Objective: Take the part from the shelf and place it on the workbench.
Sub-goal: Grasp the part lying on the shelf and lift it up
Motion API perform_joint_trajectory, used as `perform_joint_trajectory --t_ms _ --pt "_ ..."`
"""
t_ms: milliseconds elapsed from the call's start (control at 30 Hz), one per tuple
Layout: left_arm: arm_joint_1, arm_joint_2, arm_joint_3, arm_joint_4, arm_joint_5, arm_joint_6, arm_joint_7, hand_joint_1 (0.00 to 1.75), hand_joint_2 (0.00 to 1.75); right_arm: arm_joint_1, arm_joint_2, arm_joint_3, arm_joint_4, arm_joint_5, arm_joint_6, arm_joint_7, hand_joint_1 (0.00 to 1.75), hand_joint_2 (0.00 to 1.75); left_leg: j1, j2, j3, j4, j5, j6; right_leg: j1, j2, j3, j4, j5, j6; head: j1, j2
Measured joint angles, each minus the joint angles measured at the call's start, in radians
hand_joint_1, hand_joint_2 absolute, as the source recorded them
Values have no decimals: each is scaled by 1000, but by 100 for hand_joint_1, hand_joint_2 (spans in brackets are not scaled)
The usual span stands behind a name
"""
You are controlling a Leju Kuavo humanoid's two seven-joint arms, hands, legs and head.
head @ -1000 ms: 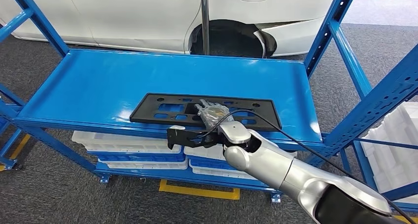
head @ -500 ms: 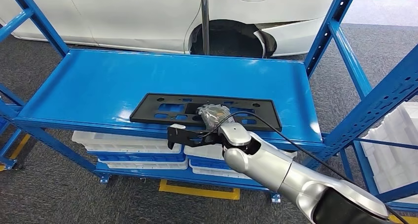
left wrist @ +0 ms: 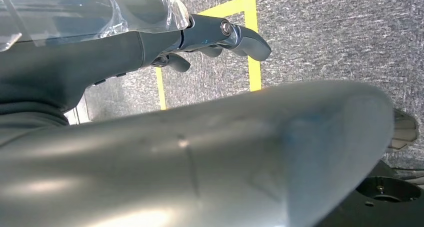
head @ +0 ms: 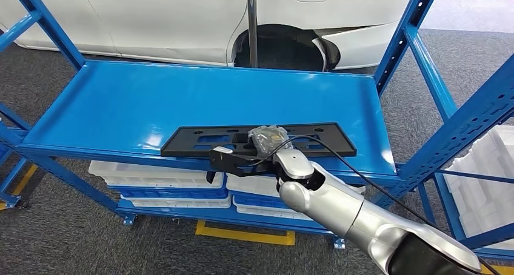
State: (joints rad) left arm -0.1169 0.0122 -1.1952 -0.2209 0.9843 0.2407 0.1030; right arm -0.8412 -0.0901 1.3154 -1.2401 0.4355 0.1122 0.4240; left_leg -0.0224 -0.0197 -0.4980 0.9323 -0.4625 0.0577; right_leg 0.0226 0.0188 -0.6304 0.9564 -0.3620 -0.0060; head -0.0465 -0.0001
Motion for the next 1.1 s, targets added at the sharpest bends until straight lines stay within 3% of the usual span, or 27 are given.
perform_joint_trajectory --t_ms 33,167,733,1100 --pt "0 0 0 0 0 0 -1 0 0 2 -5 -2 -9 2 0 5 175 175 0 0 0 0 0 0 0 0 0 0 0 0 0 0" --pt "0 0 0 0 -8 7 -14 0 175 11 -26 -17 -44 8 0 21 175 175 0 0 0 0 0 0 0 0 0 0 0 0 0 0" --pt "-1 -1 -30 0 -75 91 -61 0 175 61 -80 -58 -131 52 -29 32 175 175 0 0 0 0 0 0 0 0 0 0 0 0 0 0" --pt "-1 -1 -35 0 -57 86 -65 0 175 85 -90 -73 -154 104 -56 7 175 175 0 0 0 0 0 0 0 0 0 0 0 0 0 0"
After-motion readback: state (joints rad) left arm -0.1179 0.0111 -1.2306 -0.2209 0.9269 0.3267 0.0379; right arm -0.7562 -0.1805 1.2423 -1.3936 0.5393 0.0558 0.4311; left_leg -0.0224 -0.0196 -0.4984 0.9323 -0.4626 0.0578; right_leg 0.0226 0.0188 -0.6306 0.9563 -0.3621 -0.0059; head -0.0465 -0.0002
